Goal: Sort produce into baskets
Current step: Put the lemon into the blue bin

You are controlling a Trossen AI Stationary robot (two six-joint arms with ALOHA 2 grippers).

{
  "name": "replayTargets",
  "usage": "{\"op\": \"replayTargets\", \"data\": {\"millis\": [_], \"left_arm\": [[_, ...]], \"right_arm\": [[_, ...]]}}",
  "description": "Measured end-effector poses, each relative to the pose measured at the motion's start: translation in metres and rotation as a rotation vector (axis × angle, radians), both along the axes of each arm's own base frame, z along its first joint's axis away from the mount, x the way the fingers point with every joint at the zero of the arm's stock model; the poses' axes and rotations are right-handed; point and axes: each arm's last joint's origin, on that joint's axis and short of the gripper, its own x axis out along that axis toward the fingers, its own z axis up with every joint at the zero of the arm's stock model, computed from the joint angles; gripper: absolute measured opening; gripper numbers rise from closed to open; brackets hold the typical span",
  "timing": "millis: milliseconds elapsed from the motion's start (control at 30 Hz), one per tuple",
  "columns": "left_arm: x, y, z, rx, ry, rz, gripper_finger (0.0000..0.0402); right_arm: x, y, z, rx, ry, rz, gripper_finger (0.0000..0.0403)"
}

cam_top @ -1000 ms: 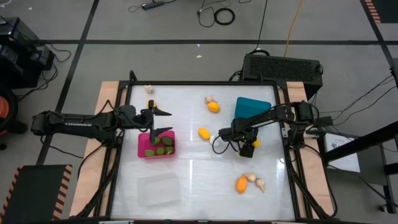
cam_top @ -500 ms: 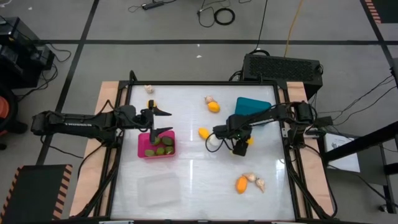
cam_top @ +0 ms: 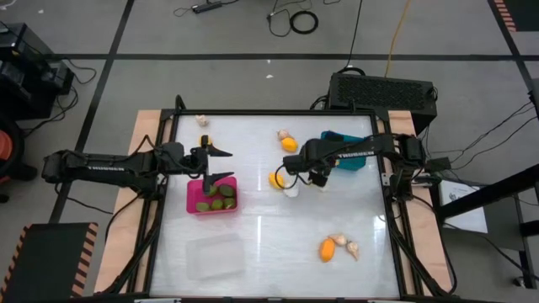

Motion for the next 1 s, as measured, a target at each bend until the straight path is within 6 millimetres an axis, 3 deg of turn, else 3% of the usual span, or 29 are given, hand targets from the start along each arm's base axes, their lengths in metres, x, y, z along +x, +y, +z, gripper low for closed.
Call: {"op": "replayTargets", "data": {"millis": [333, 567, 1000], "left_arm": [[0.000, 0.000, 0.000, -0.002, 0.004, 0.000, 0.0292], [0.000, 0.000, -0.001, 0.001, 0.006, -0.001, 0.0292], [0.000, 0.000, -0.002, 0.017, 0.019, -0.005, 0.0292]], "right_arm": [[-0.010, -0.058, -0.010, -0.071, -0.049, -0.174, 0.0192], [-0.019, -0.079, -0.018, -0.074, -0.049, -0.253, 0.0196], [-0.024, -0.086, -0.020, -0.049, -0.033, -0.274, 0.0315]]}}
